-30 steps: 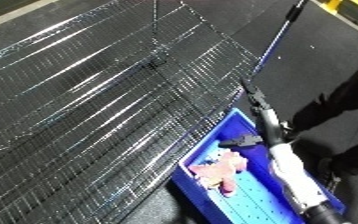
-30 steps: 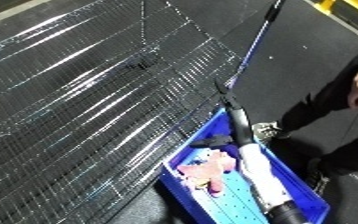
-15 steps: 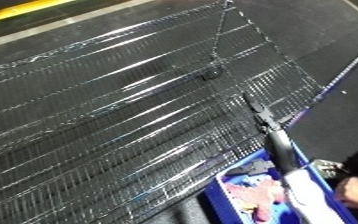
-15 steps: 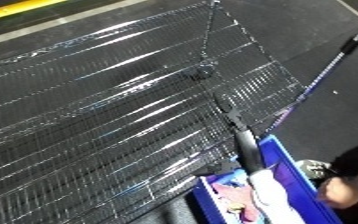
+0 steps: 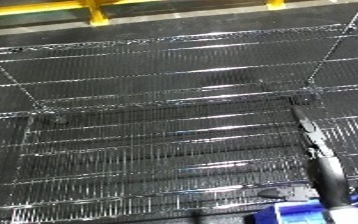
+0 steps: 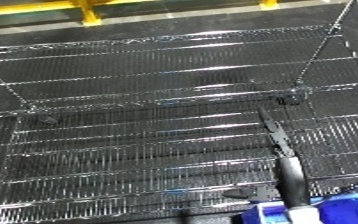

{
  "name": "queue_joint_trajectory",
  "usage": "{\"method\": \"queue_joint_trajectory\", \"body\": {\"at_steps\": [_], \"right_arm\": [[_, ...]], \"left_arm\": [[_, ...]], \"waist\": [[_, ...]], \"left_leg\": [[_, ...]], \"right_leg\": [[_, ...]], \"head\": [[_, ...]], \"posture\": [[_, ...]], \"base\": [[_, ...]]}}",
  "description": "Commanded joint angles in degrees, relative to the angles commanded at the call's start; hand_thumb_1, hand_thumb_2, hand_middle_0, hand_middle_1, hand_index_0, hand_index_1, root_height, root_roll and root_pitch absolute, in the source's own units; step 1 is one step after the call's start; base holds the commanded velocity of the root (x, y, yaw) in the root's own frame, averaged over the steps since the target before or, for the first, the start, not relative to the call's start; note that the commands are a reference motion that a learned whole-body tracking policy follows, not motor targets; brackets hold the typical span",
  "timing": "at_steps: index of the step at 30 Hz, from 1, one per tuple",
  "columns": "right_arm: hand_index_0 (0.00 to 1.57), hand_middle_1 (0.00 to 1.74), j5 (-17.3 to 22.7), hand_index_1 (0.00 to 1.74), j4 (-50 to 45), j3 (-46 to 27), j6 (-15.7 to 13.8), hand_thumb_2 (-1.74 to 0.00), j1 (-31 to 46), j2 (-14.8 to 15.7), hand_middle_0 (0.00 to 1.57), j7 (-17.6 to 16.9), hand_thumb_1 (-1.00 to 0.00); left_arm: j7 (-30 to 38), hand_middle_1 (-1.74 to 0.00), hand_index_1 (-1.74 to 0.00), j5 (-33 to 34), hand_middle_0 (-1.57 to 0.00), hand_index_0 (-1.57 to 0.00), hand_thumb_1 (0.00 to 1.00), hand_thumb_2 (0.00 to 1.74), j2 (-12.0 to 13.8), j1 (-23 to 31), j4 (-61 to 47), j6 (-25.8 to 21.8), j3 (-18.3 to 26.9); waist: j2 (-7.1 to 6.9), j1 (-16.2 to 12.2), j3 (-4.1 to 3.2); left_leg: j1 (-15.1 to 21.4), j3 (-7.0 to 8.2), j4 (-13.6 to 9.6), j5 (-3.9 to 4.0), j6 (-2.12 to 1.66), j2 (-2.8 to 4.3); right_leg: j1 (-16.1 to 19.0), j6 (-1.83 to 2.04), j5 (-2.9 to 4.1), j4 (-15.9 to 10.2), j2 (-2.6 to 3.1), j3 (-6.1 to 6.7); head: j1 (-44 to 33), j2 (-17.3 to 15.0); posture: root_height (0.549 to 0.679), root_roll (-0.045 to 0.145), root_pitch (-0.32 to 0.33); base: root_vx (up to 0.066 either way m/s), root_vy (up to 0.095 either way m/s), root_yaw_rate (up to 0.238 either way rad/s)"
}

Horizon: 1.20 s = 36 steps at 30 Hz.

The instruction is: Pick up the object and place it into the box

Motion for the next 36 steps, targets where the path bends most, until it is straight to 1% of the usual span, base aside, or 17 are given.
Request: {"method": "queue_joint_trajectory", "body": {"at_steps": [5, 11, 20, 29, 36], "right_arm": [[0.0, 0.0, -0.15, 0.0, 0.39, 1.46, -0.02, 0.0, -0.76, 0.48, 0.0, 0.1, 0.0], [0.0, 0.0, -0.47, 0.0, 0.75, 2.1, -0.09, 0.0, -0.84, 0.76, 0.0, 0.09, 0.0], [0.0, 0.0, -1.24, 0.0, 0.86, 2.18, -0.33, 0.0, 0.37, 0.65, 0.0, 0.21, 0.0], [0.0, 0.0, -1.8, 0.0, 0.59, 1.67, -0.18, 0.0, 1.22, 0.5, 0.0, 0.38, 0.0], [0.0, 0.0, -3.28, 0.0, 0.75, 1.55, 0.39, 0.0, 0.56, -0.42, 0.0, 0.22, 0.0]], "left_arm": [[0.55, -1.74, -1.74, 0.06, -1.57, -1.57, 1.0, 1.74, 0.01, -0.26, -0.64, -0.2, 0.47], [0.75, -1.74, -1.74, 0.62, -1.57, -1.57, 1.0, 1.74, -0.24, -0.04, -1.06, -0.22, 0.77], [0.2, -1.74, -1.74, 1.78, -1.57, -1.57, 1.0, 1.74, -0.85, 0.88, -1.55, -0.05, 1.08], [-0.17, -1.74, -1.74, 1.92, -1.57, -1.57, 1.0, 1.74, -1.12, 1.53, -1.87, -0.06, 1.7], [-0.38, -1.74, -1.74, 1.49, -1.57, -1.57, 1.0, 1.74, -1.15, 2.12, -1.82, 0.05, 1.81]], "waist": [[-0.11, 0.85, 0.12], [-0.28, 1.28, 0.13], [-0.39, 1.49, 0.03], [-0.37, 1.41, -0.02], [-0.24, 1.55, 0.01]], "left_leg": [[0.0, -0.39, -0.38, 0.1, 0.04, -0.17], [0.17, -0.54, -0.84, 0.11, 0.09, -0.27], [0.51, -0.53, -1.54, 0.18, 0.2, -0.32], [0.62, -0.43, -1.6, 0.17, 0.29, -0.32], [0.63, -0.51, -1.48, 0.18, 0.29, -0.24]], "right_leg": [[0.2, 0.11, 0.01, -0.19, -0.24, -0.38], [0.4, 0.18, 0.03, -0.47, -0.25, -0.63], [0.43, 0.28, -0.09, -0.74, -0.19, -0.73], [0.2, 0.29, -0.32, -0.48, -0.14, -0.61], [0.05, 0.32, -0.44, -0.2, -0.29, -0.63]], "head": [[-2.59, -0.36], [-3.54, -0.69], [-2.08, -1.35], [-0.05, -2.04], [1.48, -2.86]], "posture": [[0.643, 0.052, -0.159], [0.644, 0.052, -0.156], [0.645, 0.053, -0.153], [0.644, 0.055, -0.154], [0.643, 0.055, -0.157]], "base": [[0.007, 0.013, 0.048], [0.007, 0.013, 0.008], [0.007, 0.008, 0.006], [0.003, -0.002, -0.009], [0.001, -0.007, 0.007]]}}
